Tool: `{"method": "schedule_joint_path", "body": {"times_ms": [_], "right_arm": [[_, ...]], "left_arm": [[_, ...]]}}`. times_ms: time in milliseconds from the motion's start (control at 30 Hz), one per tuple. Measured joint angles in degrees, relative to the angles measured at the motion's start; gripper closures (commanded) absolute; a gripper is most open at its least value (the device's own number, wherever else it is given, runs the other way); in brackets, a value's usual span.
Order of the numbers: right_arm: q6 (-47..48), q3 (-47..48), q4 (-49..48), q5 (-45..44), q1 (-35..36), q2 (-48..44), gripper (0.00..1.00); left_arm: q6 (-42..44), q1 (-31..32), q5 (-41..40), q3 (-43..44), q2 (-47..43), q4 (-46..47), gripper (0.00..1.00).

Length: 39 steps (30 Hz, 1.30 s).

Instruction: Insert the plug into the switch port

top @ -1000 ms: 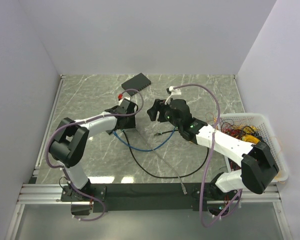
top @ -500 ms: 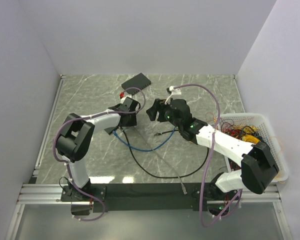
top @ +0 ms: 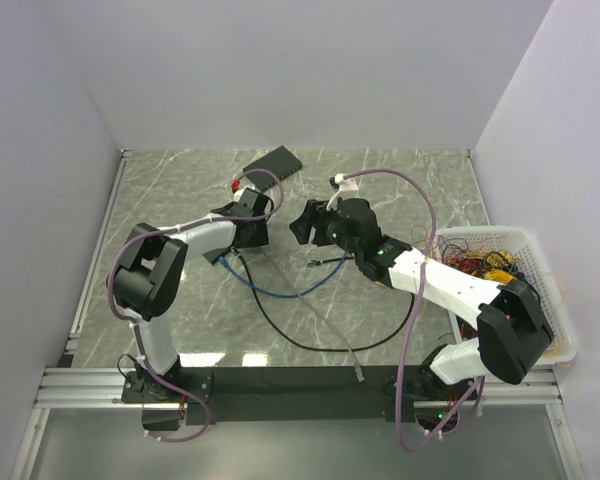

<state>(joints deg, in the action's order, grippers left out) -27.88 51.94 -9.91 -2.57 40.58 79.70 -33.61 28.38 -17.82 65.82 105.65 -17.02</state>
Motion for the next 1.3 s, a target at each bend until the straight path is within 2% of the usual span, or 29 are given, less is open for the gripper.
{"method": "schedule_joint_path", "body": {"times_ms": [267,700,933,1033,1067,1167,1300], "right_arm": [[0.0,0.0,0.0,0.7,0.0,0.4,0.28],[-0.7,0.0,-0.3,2.1,0.0,2.2,0.28],[-0.7,0.2,-0.3,3.2,0.0,4.4,0.28],[-0.8,0.5,-0.2,3.3,0.0,5.6,0.28],[-0.8,0.5,-0.1,3.3,0.0,5.9,0.28],[-0.7,1.2,1.0,3.2,0.0,6.8,0.28],[-0.9,5.8,5.9,-1.2,-0.1,8.5,0.28]], "left_arm": [[1.1,-4.2,0.1,3.0,2.5,0.0,0.41],[5.8,-23.7,3.0,3.6,2.6,0.4,0.43],[6.7,-27.7,4.1,4.0,2.6,1.5,0.41],[7.1,-27.8,5.5,4.0,2.2,2.4,0.29],[7.0,-27.8,6.0,4.0,1.9,2.8,0.19],[6.9,-27.8,7.7,3.9,0.0,3.8,0.06],[6.5,-27.6,10.4,3.7,-4.2,6.5,0.01]]}}
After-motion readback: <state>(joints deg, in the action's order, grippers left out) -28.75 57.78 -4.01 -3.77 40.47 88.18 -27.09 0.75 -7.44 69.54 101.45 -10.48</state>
